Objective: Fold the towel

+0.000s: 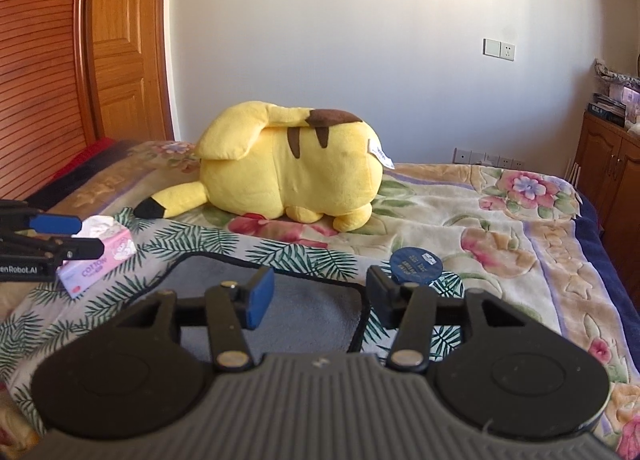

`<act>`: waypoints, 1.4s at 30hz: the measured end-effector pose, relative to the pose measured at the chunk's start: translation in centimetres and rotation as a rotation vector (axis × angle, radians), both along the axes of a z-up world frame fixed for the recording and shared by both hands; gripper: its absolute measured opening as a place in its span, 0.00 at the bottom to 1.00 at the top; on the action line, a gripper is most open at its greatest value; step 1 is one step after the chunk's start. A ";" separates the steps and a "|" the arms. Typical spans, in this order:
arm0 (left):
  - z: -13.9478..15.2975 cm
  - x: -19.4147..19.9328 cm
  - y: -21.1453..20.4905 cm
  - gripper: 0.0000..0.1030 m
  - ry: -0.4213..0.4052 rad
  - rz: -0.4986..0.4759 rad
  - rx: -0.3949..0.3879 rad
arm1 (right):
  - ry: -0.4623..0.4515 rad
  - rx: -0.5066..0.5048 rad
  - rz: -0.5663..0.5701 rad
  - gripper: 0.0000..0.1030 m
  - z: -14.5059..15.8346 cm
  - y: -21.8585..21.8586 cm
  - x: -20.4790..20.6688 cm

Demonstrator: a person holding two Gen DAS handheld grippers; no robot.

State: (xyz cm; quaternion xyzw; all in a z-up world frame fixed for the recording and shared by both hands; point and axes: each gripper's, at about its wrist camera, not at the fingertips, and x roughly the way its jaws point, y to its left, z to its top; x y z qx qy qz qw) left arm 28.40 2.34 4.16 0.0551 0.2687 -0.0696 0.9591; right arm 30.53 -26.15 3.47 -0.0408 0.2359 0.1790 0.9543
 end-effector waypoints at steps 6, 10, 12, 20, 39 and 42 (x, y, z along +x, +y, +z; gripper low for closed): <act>2.4 -2.9 -0.1 0.32 -0.015 0.002 -0.004 | -0.004 0.011 0.004 0.51 1.9 -0.2 -2.9; 4.2 -4.8 -0.4 0.32 -0.030 0.001 -0.015 | -0.012 0.017 0.007 0.51 3.3 -0.1 -4.6; 5.0 -5.8 -0.6 0.32 -0.039 -0.005 -0.011 | -0.019 0.019 0.010 0.51 3.9 -0.2 -5.5; 7.7 -9.5 -1.0 0.35 -0.066 -0.011 -0.014 | -0.042 0.034 0.008 0.51 6.0 -0.7 -8.7; 10.9 -16.2 -1.6 0.80 -0.162 0.007 -0.002 | -0.081 0.046 -0.014 0.87 7.4 -2.2 -14.8; 10.7 -17.0 -1.8 0.83 -0.166 0.005 -0.007 | -0.076 0.051 -0.018 0.89 7.1 -2.3 -15.5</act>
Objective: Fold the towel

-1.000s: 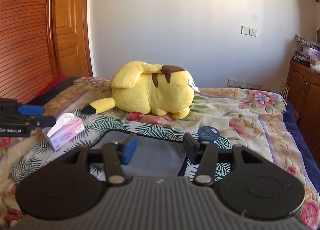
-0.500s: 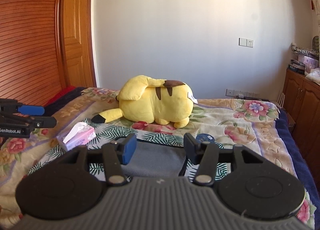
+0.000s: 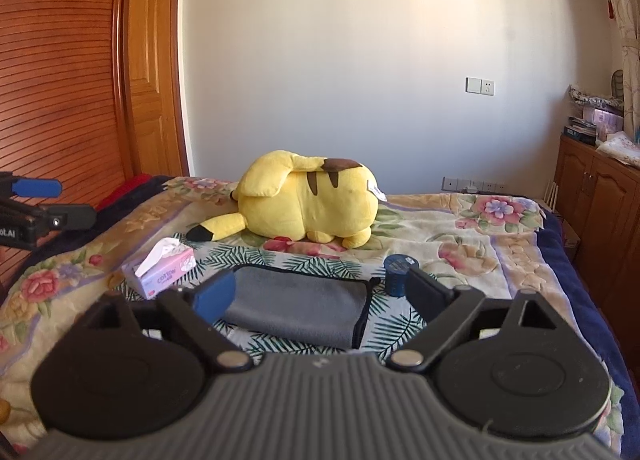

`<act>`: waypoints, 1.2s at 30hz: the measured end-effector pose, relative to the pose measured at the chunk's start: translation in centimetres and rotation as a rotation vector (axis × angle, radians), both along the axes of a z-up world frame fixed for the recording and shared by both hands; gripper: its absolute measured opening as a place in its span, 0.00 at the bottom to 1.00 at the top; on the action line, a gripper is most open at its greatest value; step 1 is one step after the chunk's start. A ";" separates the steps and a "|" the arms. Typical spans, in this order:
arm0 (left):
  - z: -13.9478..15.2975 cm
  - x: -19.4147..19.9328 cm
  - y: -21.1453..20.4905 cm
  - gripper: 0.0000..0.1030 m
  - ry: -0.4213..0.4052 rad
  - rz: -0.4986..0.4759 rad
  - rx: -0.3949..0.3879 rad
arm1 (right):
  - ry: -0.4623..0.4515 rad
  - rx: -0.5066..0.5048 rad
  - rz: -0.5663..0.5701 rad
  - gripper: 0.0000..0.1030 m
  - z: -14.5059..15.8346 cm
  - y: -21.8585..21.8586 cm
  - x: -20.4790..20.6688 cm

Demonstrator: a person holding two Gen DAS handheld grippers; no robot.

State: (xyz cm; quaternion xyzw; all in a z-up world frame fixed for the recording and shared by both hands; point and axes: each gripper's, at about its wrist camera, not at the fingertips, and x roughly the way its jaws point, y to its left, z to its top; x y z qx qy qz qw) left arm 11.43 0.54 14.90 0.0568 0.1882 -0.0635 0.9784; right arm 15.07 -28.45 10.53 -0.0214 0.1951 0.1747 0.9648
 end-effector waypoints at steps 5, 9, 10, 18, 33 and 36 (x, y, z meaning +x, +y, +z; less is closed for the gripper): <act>-0.4 -1.2 -0.1 0.84 -0.013 0.003 -0.001 | 0.009 -0.003 -0.004 1.00 -0.6 0.0 -0.9; -0.9 -1.9 -0.2 0.84 -0.002 -0.017 0.010 | 0.019 0.001 -0.007 1.00 -1.1 0.1 -1.6; -1.1 -2.3 -0.3 0.84 -0.001 -0.023 0.015 | 0.022 0.000 -0.011 1.00 -1.3 0.2 -1.8; -3.6 -4.7 -1.2 0.84 0.013 -0.056 0.023 | 0.004 -0.023 -0.030 1.00 -2.6 0.7 -3.8; -7.7 -7.8 -2.2 0.84 0.016 -0.031 0.016 | 0.010 -0.012 -0.058 1.00 -5.3 0.9 -6.3; -8.4 -8.4 -2.1 0.84 0.028 -0.022 0.005 | 0.012 -0.006 -0.060 1.00 -5.8 0.9 -6.8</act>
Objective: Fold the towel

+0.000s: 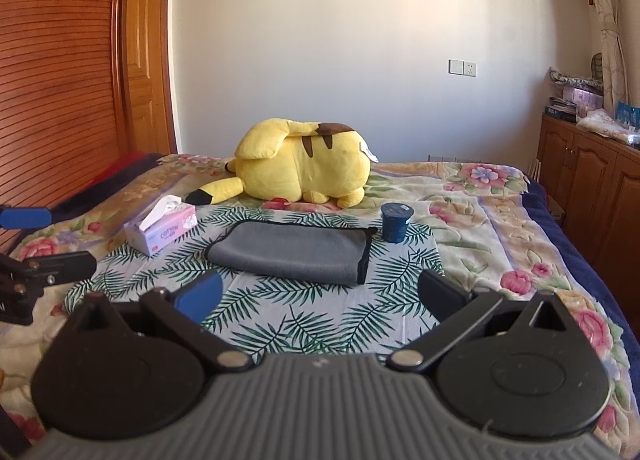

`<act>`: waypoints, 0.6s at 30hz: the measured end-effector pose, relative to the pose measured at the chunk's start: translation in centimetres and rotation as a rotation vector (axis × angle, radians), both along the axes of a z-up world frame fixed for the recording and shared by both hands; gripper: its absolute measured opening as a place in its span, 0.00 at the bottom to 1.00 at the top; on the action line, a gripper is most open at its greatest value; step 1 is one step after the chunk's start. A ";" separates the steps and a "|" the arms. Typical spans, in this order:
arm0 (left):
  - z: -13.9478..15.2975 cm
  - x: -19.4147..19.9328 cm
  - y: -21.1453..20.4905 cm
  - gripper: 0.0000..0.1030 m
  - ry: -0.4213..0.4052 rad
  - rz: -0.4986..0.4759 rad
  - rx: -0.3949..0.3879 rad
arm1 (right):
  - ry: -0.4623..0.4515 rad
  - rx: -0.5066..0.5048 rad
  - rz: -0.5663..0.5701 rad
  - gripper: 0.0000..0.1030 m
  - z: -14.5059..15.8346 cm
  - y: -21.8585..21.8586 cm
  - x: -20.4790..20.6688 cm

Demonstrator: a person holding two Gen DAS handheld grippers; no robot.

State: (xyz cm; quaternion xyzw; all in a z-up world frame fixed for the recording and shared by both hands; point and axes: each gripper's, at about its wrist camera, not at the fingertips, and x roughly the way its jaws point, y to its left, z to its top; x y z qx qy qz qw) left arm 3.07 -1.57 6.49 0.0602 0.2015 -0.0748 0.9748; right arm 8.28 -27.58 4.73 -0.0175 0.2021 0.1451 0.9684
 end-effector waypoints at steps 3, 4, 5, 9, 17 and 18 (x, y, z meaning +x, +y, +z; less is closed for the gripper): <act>-0.9 -0.5 -0.2 0.84 0.018 0.010 0.008 | 0.004 0.002 -0.002 1.00 -0.5 0.1 -0.5; -1.2 -0.7 -0.2 0.84 0.023 0.018 0.007 | 0.005 0.002 -0.002 1.00 -0.7 0.2 -0.7; -1.5 -0.8 -0.2 0.84 0.030 0.023 0.001 | 0.006 0.003 -0.002 1.00 -0.8 0.2 -0.8; -2.6 -1.7 -0.1 0.84 0.050 0.041 -0.026 | 0.008 0.004 -0.010 1.00 -1.5 0.3 -1.6; -4.1 -3.1 0.6 0.84 0.052 0.079 -0.066 | 0.019 -0.006 -0.013 1.00 -3.0 0.5 -2.9; -4.3 -3.2 0.7 0.84 0.052 0.083 -0.071 | 0.021 -0.003 -0.013 1.00 -3.1 0.5 -3.0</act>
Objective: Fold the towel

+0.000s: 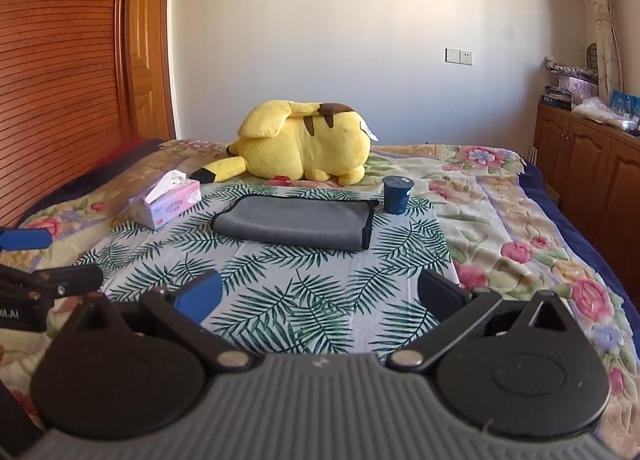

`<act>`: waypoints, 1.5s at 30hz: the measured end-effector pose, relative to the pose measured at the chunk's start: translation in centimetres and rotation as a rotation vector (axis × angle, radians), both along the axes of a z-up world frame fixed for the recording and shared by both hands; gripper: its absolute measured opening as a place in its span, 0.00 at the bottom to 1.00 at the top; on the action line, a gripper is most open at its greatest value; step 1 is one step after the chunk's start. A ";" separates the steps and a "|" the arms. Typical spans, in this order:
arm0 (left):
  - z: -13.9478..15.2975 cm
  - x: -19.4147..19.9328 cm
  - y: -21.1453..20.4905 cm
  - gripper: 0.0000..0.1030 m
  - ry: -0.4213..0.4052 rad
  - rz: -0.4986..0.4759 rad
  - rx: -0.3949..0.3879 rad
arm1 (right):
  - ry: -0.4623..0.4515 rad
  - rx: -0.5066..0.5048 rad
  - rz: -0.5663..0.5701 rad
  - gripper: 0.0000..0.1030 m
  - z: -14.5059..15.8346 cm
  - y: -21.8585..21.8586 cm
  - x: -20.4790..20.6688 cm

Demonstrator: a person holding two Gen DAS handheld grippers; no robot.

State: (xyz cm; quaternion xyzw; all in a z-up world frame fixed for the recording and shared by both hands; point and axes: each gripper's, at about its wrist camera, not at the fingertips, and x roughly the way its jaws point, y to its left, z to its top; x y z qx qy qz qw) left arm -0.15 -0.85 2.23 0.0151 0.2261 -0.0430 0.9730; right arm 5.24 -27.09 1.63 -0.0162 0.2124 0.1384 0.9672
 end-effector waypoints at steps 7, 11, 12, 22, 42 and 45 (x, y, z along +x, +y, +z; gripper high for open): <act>-1.1 -0.8 0.4 0.84 -0.023 0.024 0.033 | 0.008 -0.004 -0.004 1.00 -0.9 0.2 -0.7; -1.4 -1.0 0.3 0.84 -0.034 0.030 0.034 | 0.003 -0.014 -0.001 1.00 -1.3 0.3 -1.1; -1.4 -1.0 0.3 0.84 -0.036 0.030 0.031 | 0.001 -0.014 -0.002 1.00 -1.4 0.4 -1.1; -2.2 -1.2 -0.1 0.84 -0.056 0.035 0.034 | -0.004 -0.019 -0.014 1.00 -2.7 0.4 -1.5; -1.8 -2.5 -0.2 0.84 -0.162 0.058 0.071 | -0.111 0.004 -0.074 1.00 -2.7 -0.5 -2.5; -1.7 -2.8 0.0 0.84 -0.169 0.060 0.055 | -0.123 0.002 -0.087 1.00 -2.6 -0.6 -2.6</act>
